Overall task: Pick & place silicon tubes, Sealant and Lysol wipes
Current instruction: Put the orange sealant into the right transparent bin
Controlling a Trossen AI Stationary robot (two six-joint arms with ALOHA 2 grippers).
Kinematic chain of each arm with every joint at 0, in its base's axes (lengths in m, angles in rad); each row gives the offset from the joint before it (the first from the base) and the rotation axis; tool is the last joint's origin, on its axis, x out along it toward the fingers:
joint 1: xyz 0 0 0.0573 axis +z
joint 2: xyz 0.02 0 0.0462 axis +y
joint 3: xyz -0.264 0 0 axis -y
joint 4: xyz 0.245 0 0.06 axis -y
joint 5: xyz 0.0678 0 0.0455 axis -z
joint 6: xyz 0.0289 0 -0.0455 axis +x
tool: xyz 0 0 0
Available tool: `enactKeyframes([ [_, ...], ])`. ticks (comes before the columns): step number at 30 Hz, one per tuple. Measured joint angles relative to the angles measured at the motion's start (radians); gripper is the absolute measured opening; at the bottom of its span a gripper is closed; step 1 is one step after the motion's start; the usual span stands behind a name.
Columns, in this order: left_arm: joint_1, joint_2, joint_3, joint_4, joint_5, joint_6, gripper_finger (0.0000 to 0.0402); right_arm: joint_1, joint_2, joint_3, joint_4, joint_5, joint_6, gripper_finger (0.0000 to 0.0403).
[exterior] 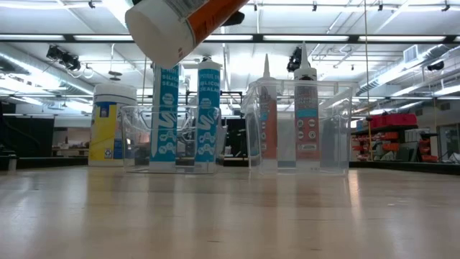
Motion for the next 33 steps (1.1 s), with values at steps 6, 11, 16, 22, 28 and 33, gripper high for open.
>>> enactKeyframes([
  [6,0.007,0.000,0.000,0.009,0.008,-0.001,0.0217,0.000,0.000,-0.001,0.039,0.000,-0.021,0.0236],
  [11,0.006,0.000,0.000,0.010,0.010,0.000,0.0218,0.000,0.000,-0.001,0.032,-0.019,-0.023,0.0215],
  [16,0.006,0.000,0.000,0.010,0.011,0.000,0.0216,0.000,0.000,-0.001,0.053,-0.024,-0.034,0.0191],
  [22,0.006,0.000,0.000,0.010,0.011,0.002,0.0217,0.000,0.006,-0.001,0.031,-0.024,-0.034,0.0152],
  [28,0.009,0.000,0.000,0.011,0.011,0.002,0.0218,0.000,0.006,-0.002,0.039,-0.023,-0.042,0.0104],
  [33,0.010,-0.001,0.000,0.011,0.011,0.003,0.0217,0.000,0.006,-0.002,0.034,-0.026,-0.042,0.0057],
])
